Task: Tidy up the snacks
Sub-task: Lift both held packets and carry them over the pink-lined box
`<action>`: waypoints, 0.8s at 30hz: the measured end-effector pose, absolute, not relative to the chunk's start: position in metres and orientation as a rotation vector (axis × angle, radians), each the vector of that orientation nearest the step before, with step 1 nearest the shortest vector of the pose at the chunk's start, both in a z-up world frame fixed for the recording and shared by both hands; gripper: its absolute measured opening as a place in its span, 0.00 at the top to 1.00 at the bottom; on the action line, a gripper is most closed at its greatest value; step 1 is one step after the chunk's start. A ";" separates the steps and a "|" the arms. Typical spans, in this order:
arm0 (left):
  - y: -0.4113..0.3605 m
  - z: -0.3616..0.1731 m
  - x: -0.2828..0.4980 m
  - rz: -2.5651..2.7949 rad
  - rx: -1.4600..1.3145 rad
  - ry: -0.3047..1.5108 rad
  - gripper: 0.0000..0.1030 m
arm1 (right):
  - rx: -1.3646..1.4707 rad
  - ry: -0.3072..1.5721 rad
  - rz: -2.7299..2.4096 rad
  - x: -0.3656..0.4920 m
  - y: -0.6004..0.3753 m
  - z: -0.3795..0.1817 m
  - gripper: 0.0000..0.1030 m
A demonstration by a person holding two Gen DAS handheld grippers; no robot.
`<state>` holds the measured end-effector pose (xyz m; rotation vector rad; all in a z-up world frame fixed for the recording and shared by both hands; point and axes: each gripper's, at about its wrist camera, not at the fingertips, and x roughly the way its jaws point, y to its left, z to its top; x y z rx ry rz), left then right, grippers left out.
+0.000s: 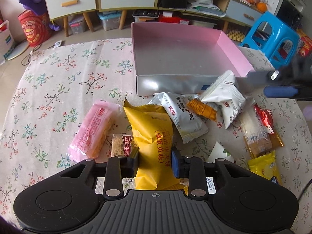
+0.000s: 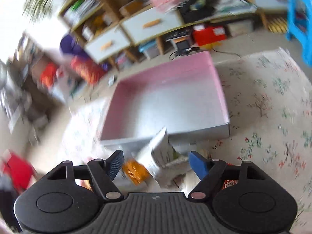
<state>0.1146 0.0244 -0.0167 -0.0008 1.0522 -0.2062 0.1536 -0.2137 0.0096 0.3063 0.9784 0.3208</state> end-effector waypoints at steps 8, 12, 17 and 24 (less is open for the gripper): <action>0.025 -0.018 0.112 -0.197 -0.003 1.041 0.72 | 0.054 0.967 0.333 0.159 -0.177 -0.010 0.38; 0.024 -0.017 0.111 -0.190 -0.005 1.033 0.72 | 0.013 0.986 0.308 0.161 -0.176 -0.022 0.65; 0.027 -0.009 0.108 -0.191 -0.012 1.006 0.72 | -0.013 0.957 0.297 0.154 -0.179 -0.024 0.74; 0.041 0.009 0.102 -0.183 -0.055 0.951 0.72 | 0.097 0.931 0.314 0.149 -0.193 -0.006 0.78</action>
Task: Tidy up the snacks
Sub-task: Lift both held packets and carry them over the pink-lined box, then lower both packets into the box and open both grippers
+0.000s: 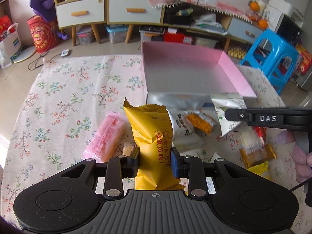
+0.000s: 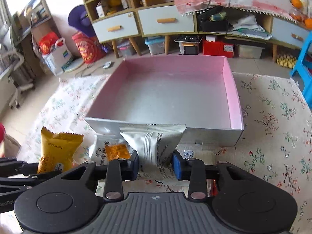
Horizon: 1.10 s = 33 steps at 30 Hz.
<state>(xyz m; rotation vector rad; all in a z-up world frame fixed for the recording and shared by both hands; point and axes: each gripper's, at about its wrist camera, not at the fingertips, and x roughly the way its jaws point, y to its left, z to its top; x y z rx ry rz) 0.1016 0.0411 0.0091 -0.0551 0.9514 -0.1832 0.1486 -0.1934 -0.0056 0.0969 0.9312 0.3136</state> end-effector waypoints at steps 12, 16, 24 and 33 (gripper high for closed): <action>0.047 0.042 0.113 -0.196 -0.147 0.845 0.72 | 0.294 0.861 0.318 0.150 -0.213 0.030 0.78; 0.038 0.046 0.130 -0.199 -0.152 0.833 0.72 | 0.350 0.836 0.293 0.157 -0.221 0.029 0.78; 0.008 0.040 0.178 -0.195 -0.136 0.794 0.72 | 0.453 0.762 0.226 0.173 -0.242 0.014 0.77; -0.005 0.014 0.221 -0.137 -0.151 0.787 0.72 | 0.440 0.773 0.156 0.191 -0.253 -0.005 0.77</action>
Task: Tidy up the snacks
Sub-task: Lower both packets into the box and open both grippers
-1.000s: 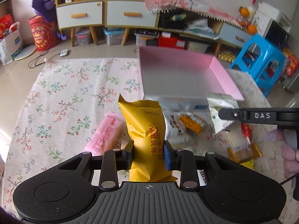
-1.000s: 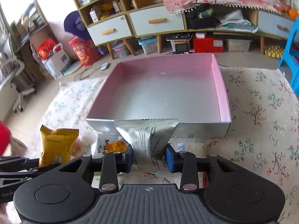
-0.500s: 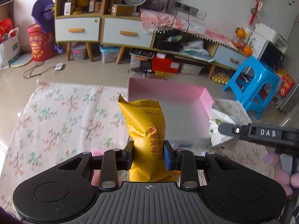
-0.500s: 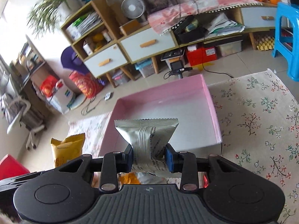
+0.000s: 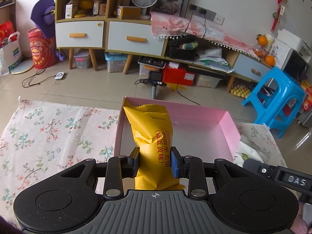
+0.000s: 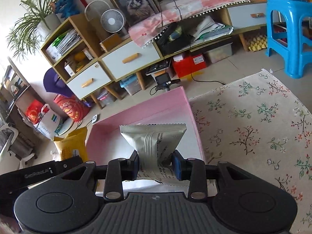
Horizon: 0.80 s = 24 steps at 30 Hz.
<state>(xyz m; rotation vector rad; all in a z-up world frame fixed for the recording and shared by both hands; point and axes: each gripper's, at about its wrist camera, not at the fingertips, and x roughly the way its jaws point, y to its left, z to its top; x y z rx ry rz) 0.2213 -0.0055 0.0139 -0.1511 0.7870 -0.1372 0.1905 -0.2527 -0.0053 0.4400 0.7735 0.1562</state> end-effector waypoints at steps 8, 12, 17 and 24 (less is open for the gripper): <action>-0.007 -0.004 0.237 -0.102 -0.143 0.774 0.71 | 0.395 0.776 0.145 0.201 -0.247 -0.012 0.74; -0.006 -0.010 0.242 -0.102 -0.144 0.781 0.69 | 0.385 0.794 0.139 0.204 -0.247 -0.014 0.66; -0.003 -0.009 0.239 -0.115 -0.125 0.766 0.39 | 0.409 0.792 0.141 0.204 -0.251 -0.009 0.42; -0.004 0.000 0.226 -0.130 -0.080 0.768 0.26 | 0.378 0.800 0.136 0.200 -0.247 -0.001 0.32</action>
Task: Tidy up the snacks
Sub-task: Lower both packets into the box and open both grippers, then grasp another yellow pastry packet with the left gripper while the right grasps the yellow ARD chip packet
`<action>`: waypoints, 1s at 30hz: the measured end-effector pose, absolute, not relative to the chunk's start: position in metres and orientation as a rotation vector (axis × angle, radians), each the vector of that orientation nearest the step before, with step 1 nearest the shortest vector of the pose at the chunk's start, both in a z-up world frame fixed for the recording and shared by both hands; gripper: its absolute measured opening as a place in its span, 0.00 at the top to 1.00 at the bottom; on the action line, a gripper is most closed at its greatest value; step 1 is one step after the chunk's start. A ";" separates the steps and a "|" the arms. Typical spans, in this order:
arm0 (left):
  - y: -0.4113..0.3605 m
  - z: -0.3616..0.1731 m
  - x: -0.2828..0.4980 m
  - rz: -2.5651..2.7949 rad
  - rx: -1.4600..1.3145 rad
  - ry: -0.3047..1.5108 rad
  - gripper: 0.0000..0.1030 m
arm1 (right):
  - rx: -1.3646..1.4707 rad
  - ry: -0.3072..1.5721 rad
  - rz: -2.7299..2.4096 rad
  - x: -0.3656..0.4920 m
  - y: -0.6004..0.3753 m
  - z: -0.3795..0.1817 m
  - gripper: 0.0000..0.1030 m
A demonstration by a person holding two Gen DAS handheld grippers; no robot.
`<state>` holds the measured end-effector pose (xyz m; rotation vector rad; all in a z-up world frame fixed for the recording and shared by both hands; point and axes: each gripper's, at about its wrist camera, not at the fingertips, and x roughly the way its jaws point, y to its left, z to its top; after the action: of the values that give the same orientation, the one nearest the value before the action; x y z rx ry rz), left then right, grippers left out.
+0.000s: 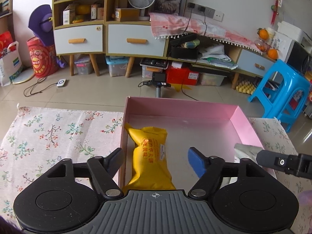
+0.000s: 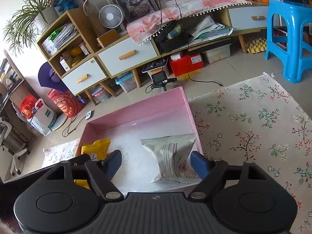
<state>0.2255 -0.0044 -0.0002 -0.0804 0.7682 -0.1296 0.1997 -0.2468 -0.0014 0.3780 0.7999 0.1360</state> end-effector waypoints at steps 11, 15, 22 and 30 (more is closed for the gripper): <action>0.009 0.013 0.181 -0.144 -0.048 0.778 0.13 | 0.307 0.784 0.161 0.171 -0.238 0.021 0.21; 0.021 0.016 0.163 -0.152 -0.069 0.790 0.12 | 0.274 0.775 0.183 0.157 -0.233 0.029 0.17; 0.038 0.021 0.130 -0.163 -0.063 0.804 0.07 | 0.211 0.765 0.226 0.133 -0.220 0.038 0.14; 0.047 0.011 0.093 -0.191 -0.042 0.838 0.06 | 0.076 0.749 0.271 0.106 -0.205 0.031 0.11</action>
<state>0.0927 0.0475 0.0112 -0.0421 0.8378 -0.1911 0.1058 -0.2050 0.0312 0.0764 0.7485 0.2708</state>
